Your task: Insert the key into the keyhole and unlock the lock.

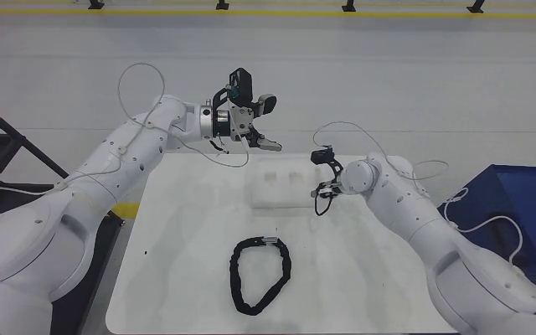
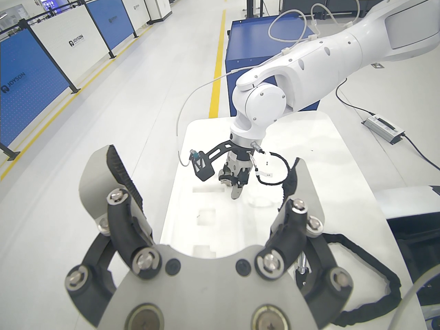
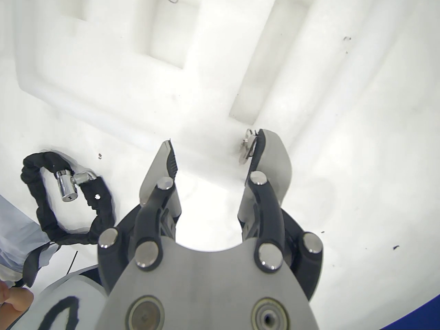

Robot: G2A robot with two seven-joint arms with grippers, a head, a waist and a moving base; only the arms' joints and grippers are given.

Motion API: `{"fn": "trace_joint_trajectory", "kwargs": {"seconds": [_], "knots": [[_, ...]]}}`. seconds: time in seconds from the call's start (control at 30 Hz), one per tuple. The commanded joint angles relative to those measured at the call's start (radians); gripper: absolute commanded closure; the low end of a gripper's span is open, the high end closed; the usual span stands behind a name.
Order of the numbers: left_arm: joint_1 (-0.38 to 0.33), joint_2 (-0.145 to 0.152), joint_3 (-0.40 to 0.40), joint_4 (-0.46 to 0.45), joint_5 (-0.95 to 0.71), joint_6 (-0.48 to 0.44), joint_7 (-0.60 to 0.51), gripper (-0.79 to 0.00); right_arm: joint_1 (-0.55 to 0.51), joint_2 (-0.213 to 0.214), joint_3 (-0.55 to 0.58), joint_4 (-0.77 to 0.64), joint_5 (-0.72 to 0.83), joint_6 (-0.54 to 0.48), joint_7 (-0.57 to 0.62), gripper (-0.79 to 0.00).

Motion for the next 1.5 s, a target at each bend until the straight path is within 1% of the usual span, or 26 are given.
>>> {"fn": "trace_joint_trajectory", "kwargs": {"seconds": [0.0,0.07,0.13,0.17,0.2,0.23,0.27,0.3,0.33,0.37,0.53,0.7,0.83,0.93,1.07,1.2,1.33,1.47], "knots": [[0.000,0.000,0.000,0.000,0.000,0.000,0.000,-0.785,0.000,-0.007,-0.004,0.011,-0.017,0.018,-0.007,-0.376],[0.000,0.000,0.000,0.000,0.000,0.000,0.000,-0.785,-0.003,-0.016,-0.005,0.020,-0.024,0.031,-0.018,-0.379],[0.000,0.000,0.000,0.000,0.000,0.000,0.000,-0.785,-0.004,-0.024,-0.002,0.037,-0.026,0.043,-0.036,-0.360],[0.000,0.000,0.000,0.000,0.000,0.000,0.000,-0.785,-0.005,-0.028,-0.003,0.045,-0.032,0.053,-0.044,-0.342],[0.000,0.000,0.000,0.000,0.000,0.000,0.000,-0.785,-0.005,-0.032,-0.003,0.052,-0.034,0.063,-0.045,-0.302],[0.000,0.000,0.000,0.000,0.000,0.000,0.000,-0.785,-0.005,-0.036,-0.003,0.059,-0.037,0.071,-0.047,-0.280],[0.000,0.000,0.000,0.000,0.000,0.000,0.000,-0.785,-0.005,-0.041,-0.003,0.065,-0.040,0.076,-0.046,-0.222],[0.000,0.000,0.000,0.000,0.000,0.000,0.000,-0.785,-0.003,-0.045,-0.004,0.072,-0.045,0.084,-0.044,-0.200],[0.000,0.000,0.000,0.000,0.000,0.000,0.000,-0.785,-0.001,-0.049,-0.005,0.077,-0.051,0.094,-0.044,-0.117],[0.000,0.000,0.000,0.000,0.000,0.000,0.000,-0.785,-0.001,-0.053,-0.005,0.080,-0.055,0.098,-0.046,0.000],[0.000,0.000,0.000,0.000,0.000,0.000,0.000,-0.785,0.011,-0.068,-0.003,0.098,-0.081,0.114,-0.060,0.000],[0.000,0.000,0.000,0.000,0.000,0.000,0.000,-0.785,0.027,-0.076,0.003,0.096,-0.107,0.125,-0.047,0.000],[0.000,0.000,0.000,0.000,0.000,0.000,0.000,-0.785,0.038,-0.073,0.022,0.085,-0.110,0.116,-0.042,0.000],[0.000,0.000,0.000,0.000,0.000,0.000,0.000,-0.785,0.044,-0.061,0.046,0.064,-0.107,0.098,-0.040,0.000],[0.000,0.000,0.000,0.000,0.000,0.000,0.000,-0.785,0.042,-0.033,0.089,0.008,-0.101,0.077,-0.025,0.000],[0.000,0.000,0.000,0.000,0.000,0.000,0.000,-0.785,0.016,0.009,0.151,-0.100,-0.086,0.040,0.005,0.000],[0.000,0.000,0.000,0.000,0.000,0.000,0.000,-0.785,-0.042,0.066,0.232,-0.265,-0.089,0.021,0.044,0.000],[0.000,0.000,0.000,0.000,0.000,0.000,0.000,-0.785,-0.135,0.129,0.341,-0.473,-0.104,0.018,0.089,0.000]]}}
